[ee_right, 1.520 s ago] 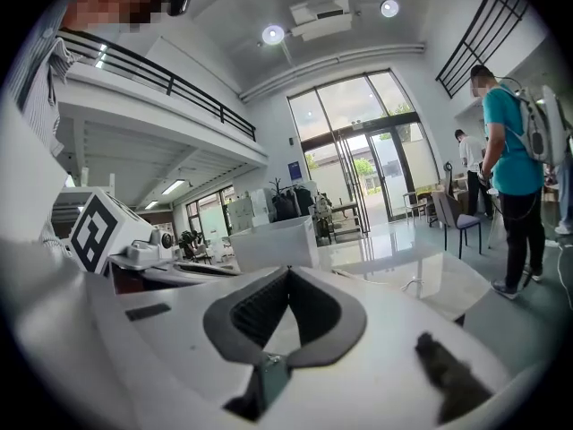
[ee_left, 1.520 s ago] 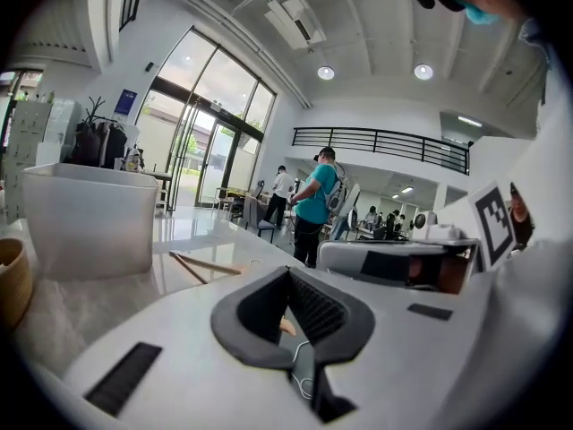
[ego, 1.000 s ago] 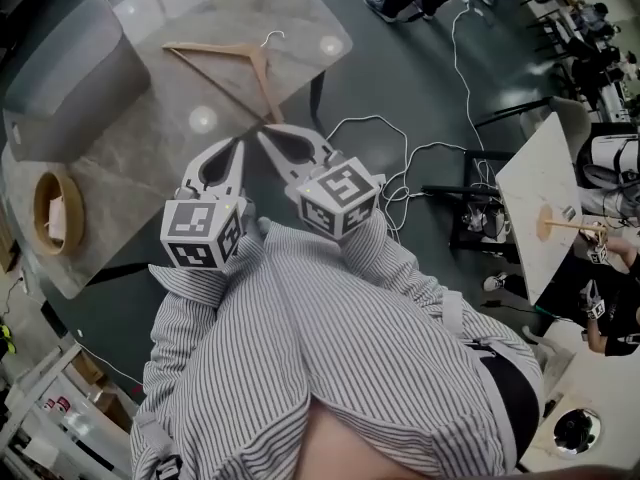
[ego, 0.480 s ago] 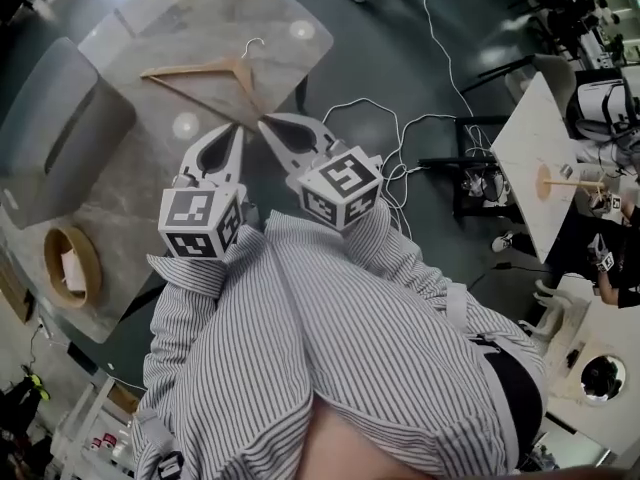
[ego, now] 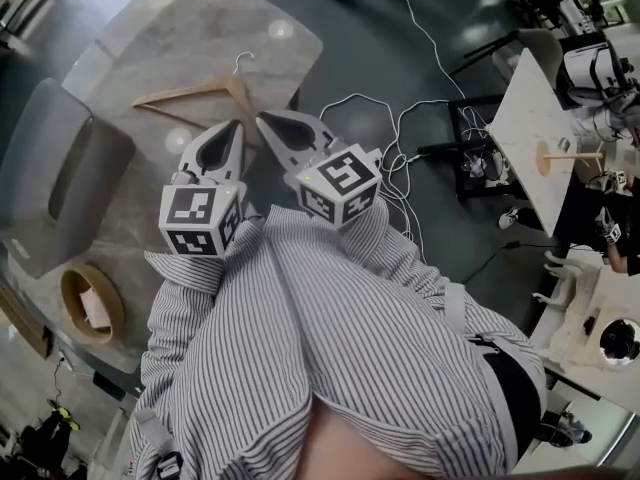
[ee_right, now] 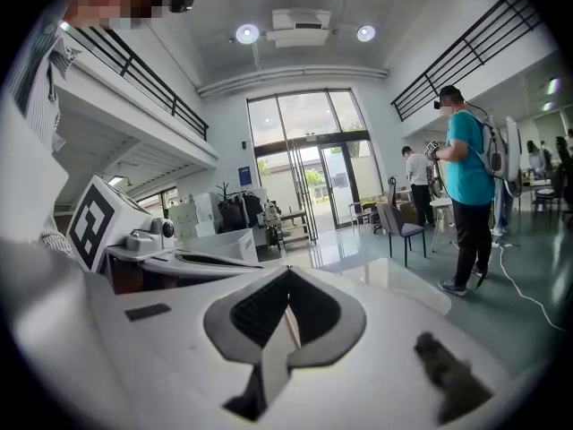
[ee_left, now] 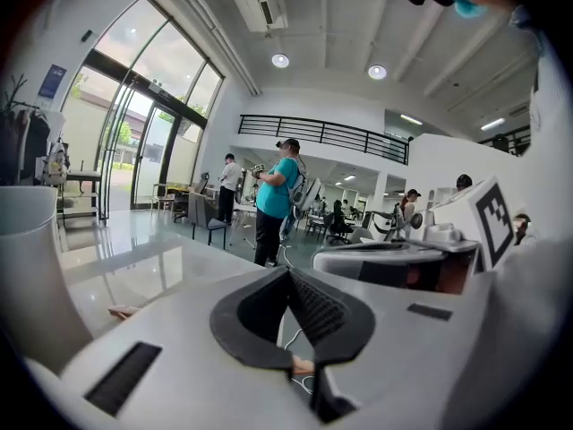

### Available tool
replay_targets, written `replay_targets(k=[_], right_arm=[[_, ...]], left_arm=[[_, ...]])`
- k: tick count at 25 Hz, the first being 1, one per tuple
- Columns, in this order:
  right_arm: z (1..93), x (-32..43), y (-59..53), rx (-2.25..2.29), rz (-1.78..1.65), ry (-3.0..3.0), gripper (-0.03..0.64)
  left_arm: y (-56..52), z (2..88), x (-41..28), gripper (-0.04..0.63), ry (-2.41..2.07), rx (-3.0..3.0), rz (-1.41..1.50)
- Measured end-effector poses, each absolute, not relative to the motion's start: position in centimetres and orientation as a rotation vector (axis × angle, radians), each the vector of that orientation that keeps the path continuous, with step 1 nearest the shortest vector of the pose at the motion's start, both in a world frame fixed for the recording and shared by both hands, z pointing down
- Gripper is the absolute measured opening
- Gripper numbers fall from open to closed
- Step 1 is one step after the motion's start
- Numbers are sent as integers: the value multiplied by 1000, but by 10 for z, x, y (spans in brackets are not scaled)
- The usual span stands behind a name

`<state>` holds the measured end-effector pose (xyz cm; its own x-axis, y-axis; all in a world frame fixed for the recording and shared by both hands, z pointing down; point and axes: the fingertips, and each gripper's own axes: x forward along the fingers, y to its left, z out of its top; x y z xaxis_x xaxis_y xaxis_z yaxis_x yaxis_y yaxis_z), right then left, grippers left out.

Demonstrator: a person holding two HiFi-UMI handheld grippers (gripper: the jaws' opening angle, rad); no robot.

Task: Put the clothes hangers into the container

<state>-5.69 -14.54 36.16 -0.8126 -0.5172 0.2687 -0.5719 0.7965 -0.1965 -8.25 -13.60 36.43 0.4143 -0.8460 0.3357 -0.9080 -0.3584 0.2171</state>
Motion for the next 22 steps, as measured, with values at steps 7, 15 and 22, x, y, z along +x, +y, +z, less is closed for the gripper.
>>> replay_targets(k=[7, 15, 22], right_arm=[[358, -67, -160, 964, 404, -2766, 15], [376, -66, -154, 1030, 439, -2717, 15], [384, -37, -161, 1090, 472, -2662, 15]], left_arm=[[-150, 361, -102, 11, -1468, 2358, 247], [-149, 378, -88, 11, -1338, 2410, 286], [-154, 385, -81, 11, -1319, 2387, 273]])
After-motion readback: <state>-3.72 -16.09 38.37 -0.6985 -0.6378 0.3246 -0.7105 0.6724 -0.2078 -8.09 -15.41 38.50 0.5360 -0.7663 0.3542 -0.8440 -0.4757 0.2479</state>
